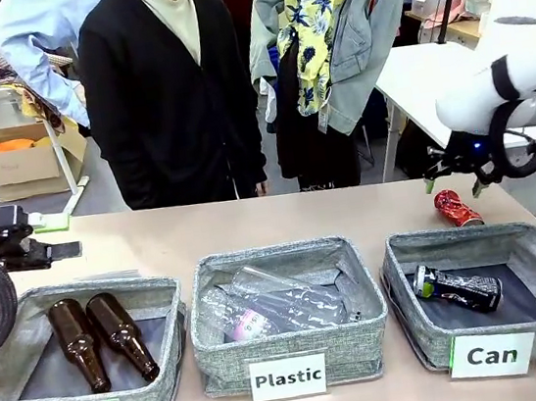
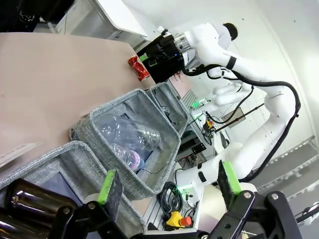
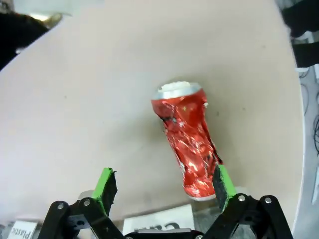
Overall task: Sort the can waste into the basket.
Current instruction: Pick up the can waste from the table and place it in the right Fabric basket.
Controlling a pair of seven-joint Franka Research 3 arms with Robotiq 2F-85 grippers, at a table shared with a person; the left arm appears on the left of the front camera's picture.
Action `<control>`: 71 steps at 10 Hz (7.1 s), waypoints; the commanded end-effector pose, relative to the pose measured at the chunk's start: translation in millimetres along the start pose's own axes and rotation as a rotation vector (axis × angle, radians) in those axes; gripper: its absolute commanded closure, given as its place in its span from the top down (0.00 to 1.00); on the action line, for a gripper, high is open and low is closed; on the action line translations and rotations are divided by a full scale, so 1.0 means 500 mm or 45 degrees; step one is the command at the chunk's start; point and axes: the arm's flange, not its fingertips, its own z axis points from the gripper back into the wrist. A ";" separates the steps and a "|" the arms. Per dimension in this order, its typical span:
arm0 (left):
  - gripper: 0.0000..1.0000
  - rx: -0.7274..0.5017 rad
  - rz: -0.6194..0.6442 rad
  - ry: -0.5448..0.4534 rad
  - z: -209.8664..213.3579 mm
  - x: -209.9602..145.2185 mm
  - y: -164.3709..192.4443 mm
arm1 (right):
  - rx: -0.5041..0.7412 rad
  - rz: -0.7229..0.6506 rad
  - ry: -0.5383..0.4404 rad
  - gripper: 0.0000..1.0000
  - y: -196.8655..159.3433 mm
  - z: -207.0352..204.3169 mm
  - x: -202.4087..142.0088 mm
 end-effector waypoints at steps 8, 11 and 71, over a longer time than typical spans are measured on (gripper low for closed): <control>1.00 -0.007 -0.008 0.013 0.005 -0.009 -0.006 | -0.054 -0.094 0.153 1.00 0.022 -0.113 0.030; 1.00 -0.007 -0.008 0.013 0.005 -0.009 -0.006 | -0.120 -0.132 0.136 1.00 0.001 -0.104 0.018; 1.00 -0.007 -0.008 0.013 0.005 -0.009 -0.006 | 0.441 1.483 0.193 1.00 -0.101 0.174 -0.420</control>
